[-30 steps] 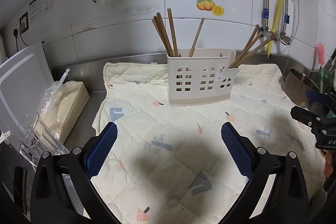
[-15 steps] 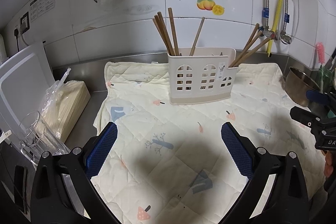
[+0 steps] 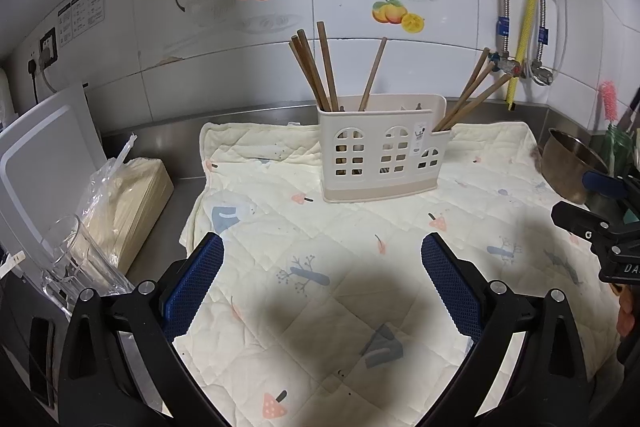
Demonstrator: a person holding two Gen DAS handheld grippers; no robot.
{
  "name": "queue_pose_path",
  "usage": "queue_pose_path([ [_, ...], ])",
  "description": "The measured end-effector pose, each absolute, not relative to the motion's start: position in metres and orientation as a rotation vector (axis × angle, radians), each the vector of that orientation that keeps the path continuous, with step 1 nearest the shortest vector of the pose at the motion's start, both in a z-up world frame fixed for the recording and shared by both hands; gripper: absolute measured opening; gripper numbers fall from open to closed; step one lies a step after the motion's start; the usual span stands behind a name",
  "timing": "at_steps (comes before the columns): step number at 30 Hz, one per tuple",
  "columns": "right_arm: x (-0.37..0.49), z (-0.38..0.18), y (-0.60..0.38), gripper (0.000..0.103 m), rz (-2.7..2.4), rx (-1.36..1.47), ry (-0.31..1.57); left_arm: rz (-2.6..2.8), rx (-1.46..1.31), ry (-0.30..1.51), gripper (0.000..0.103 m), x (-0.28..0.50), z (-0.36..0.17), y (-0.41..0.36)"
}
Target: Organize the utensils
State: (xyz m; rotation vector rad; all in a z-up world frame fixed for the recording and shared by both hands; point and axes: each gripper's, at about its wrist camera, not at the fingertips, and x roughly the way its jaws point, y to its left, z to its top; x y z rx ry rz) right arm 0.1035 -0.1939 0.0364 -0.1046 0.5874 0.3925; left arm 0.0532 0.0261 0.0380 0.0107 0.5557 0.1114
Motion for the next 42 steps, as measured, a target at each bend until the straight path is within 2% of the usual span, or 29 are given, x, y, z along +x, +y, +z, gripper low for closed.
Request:
queue_pose_path([
  [42,0.1020,0.0345,-0.1935,0.096,0.399,-0.091,0.589,0.103,0.033,0.561,0.098,0.0544,0.0373,0.0181],
])
